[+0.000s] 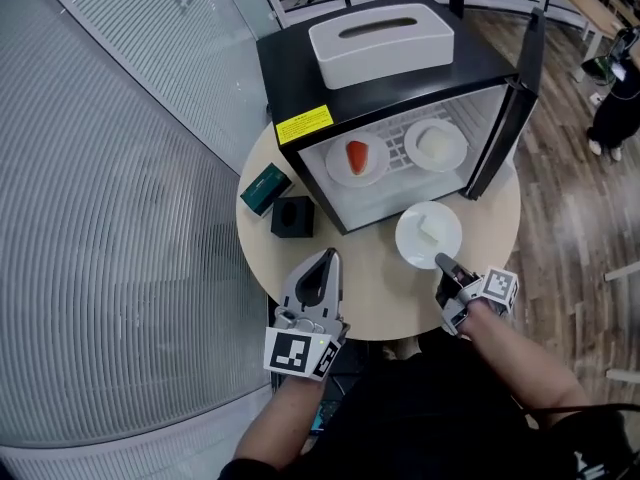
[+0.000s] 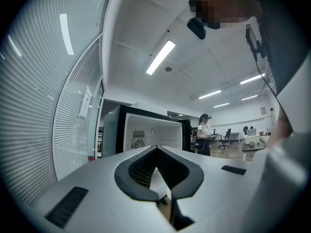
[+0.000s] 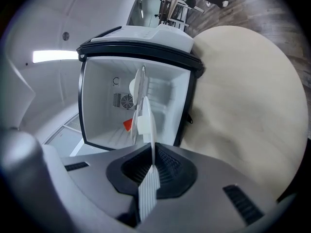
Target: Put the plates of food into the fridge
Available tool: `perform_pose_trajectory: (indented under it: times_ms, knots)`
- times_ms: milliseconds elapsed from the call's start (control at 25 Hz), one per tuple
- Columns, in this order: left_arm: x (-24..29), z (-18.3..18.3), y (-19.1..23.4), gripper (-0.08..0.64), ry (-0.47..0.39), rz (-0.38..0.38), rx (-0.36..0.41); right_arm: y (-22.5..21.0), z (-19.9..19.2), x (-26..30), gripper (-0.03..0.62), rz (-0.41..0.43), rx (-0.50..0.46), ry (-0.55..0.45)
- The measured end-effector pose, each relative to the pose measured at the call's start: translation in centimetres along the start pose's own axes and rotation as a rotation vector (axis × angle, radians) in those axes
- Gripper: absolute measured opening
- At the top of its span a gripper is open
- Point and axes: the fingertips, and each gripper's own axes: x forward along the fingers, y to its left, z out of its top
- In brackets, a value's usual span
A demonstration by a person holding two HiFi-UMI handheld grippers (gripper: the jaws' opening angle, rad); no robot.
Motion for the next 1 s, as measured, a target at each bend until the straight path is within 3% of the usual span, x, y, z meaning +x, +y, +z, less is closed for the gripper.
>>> perform_pose_trajectory:
  times_ms: [1000]
  knots:
    - [13.1,-1.9,-0.8,0.003,0.053,0.030,0.010,-3.4,10.1,5.8,0.017,-0.022,0.067,0.039]
